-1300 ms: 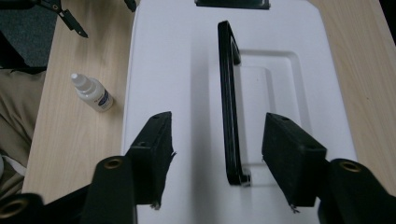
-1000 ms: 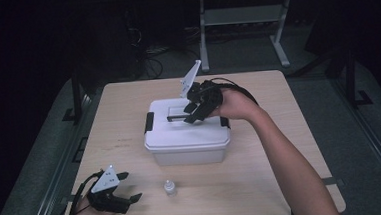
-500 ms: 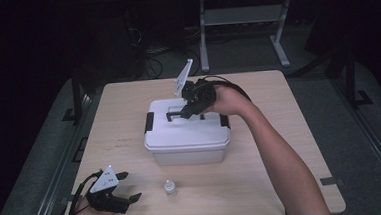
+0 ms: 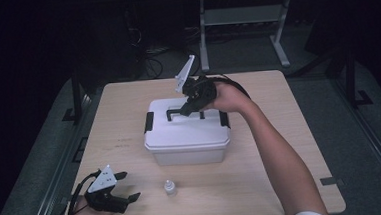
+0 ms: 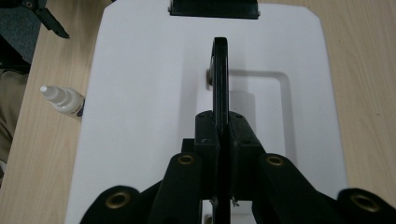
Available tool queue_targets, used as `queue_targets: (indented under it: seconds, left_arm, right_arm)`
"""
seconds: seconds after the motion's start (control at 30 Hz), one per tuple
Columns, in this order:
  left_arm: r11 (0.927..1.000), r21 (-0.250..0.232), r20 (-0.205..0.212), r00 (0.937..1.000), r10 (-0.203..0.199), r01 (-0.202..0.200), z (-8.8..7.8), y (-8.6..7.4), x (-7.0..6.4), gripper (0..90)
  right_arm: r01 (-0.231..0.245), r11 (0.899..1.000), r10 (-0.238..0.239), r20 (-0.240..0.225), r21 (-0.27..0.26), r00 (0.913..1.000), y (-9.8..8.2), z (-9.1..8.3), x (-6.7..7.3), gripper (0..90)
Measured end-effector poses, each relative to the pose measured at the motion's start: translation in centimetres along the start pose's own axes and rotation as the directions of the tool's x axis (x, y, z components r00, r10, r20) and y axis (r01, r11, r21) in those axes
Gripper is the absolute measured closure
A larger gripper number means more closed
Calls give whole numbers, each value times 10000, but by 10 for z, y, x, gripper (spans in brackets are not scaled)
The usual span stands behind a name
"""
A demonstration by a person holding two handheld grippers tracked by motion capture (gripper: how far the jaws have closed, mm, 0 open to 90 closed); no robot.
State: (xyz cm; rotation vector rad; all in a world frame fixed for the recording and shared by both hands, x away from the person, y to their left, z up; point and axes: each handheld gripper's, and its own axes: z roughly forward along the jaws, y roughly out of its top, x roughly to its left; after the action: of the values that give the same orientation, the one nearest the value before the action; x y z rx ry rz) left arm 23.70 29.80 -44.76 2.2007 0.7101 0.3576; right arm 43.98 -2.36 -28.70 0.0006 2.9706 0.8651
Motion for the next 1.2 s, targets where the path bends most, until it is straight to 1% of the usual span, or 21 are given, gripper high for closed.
queue_targets:
  seconds: [0.1, 0.2, 0.5, 0.6, 0.67, 0.73, 0.8, 0.9, 0.97, 1.0, 1.03, 1.07, 1.1, 1.13, 1.17, 1.2]
  left_arm:
    - [10000, 22, 32, 10000, -5, 5, 0, 0, 0, 152]
    - [10000, 68, 26, 10000, -11, 11, 1, 0, 0, 152]
    - [10000, 32, -1, 10000, -22, 22, 0, -1, 0, 151]
    - [10000, -40, -22, 10000, -35, 35, -2, 0, 0, 152]
    - [10000, -49, -20, 10000, -47, 47, -2, -1, 0, 152]
    - [10000, -58, 47, 10000, -75, 75, -2, -1, 1, 152]
    - [10000, -72, 82, 9999, -59, 60, -2, 0, 0, 151]
    - [9999, -88, 104, 9999, -59, 60, -2, 0, 0, 152]
    - [10000, -79, 125, 9999, -26, 27, -1, 1, 0, 151]
    - [10000, -89, 138, 9999, -16, 17, -1, 2, -1, 151]
    - [10000, -89, 138, 9999, -16, 17, -1, 2, -1, 152]
    - [9999, -110, 142, 9999, -16, 18, -1, 2, -1, 151]
    - [9999, -113, 158, 9999, 28, -26, -2, 2, -1, 151]
    - [9999, -132, 158, 9999, 34, -32, -2, 3, -2, 151]
    - [9999, -148, 158, 9999, 17, -15, -2, 3, -2, 151]
    - [9999, -159, 177, 9998, 11, -8, -2, 3, -2, 151]
  right_arm:
    - [34, 10000, -34, 60, -41, 10000, 0, -2, 0, 836]
    - [-40, 9999, 41, 87, -118, 10000, 0, -4, 1, 836]
    - [-53, 9996, 58, 168, -277, 9998, 1, -9, 3, 836]
    - [43, 9995, -37, 228, -297, 9997, 3, -12, 5, 836]
    - [17, 9995, -9, 238, -322, 9997, 3, -12, 6, 836]
    - [75, 9991, -62, 330, -408, 9994, 4, -16, 8, 836]
    - [88, 9988, -70, 371, -485, 9993, 4, -21, 10, 836]
    - [152, 9988, -130, 484, -458, 9987, 4, -26, 13, 836]
    - [145, 9987, -118, 538, -491, 9985, 3, -33, 17, 836]
    - [190, 9981, -153, 631, -586, 9979, 1, -39, 19, 836]
    - [190, 9981, -153, 631, -586, 9979, 1, -39, 19, 836]
    - [85, 9979, -41, 684, -644, 9977, -3, -45, 22, 836]
    - [85, 9979, -41, 684, -644, 9977, -3, -45, 22, 836]
    - [103, 9975, -48, 783, -696, 9969, -7, -52, 25, 836]
    - [103, 9975, -48, 783, -696, 9969, -7, -52, 25, 836]
    - [-15, 9976, 77, 892, -698, 9960, -12, -59, 28, 836]
